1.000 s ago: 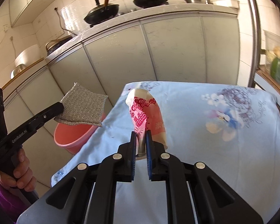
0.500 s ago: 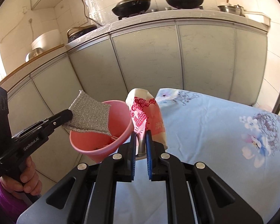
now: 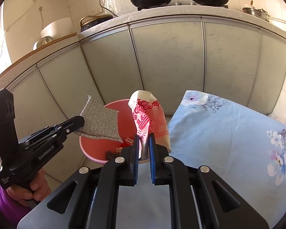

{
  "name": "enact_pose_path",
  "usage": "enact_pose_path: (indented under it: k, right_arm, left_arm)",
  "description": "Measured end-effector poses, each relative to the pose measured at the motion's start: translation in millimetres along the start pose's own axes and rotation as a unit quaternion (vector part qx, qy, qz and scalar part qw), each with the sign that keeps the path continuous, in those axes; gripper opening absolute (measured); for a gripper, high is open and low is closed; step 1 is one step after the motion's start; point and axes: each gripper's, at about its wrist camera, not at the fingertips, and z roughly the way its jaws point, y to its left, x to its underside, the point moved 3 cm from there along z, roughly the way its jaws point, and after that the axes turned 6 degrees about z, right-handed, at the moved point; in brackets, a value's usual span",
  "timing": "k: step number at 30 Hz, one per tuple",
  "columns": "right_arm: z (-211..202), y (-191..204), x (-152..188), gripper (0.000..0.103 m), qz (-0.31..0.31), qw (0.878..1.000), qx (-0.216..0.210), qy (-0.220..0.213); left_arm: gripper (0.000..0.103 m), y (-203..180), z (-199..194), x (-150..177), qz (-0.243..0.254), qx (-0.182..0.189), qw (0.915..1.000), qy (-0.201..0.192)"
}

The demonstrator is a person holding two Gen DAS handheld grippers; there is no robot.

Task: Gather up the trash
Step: 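Lift and carry the mesh pad and paper cup over the pink bucket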

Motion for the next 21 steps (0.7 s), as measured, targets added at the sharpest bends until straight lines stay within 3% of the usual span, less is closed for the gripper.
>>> enact_pose_path:
  k: [21]
  right_arm:
    - [61.2, 31.1, -10.0, 0.010, -0.018, 0.999, -0.024, 0.043]
  left_arm:
    - [0.006, 37.4, 42.5, 24.0, -0.018, -0.038, 0.9978, 0.051]
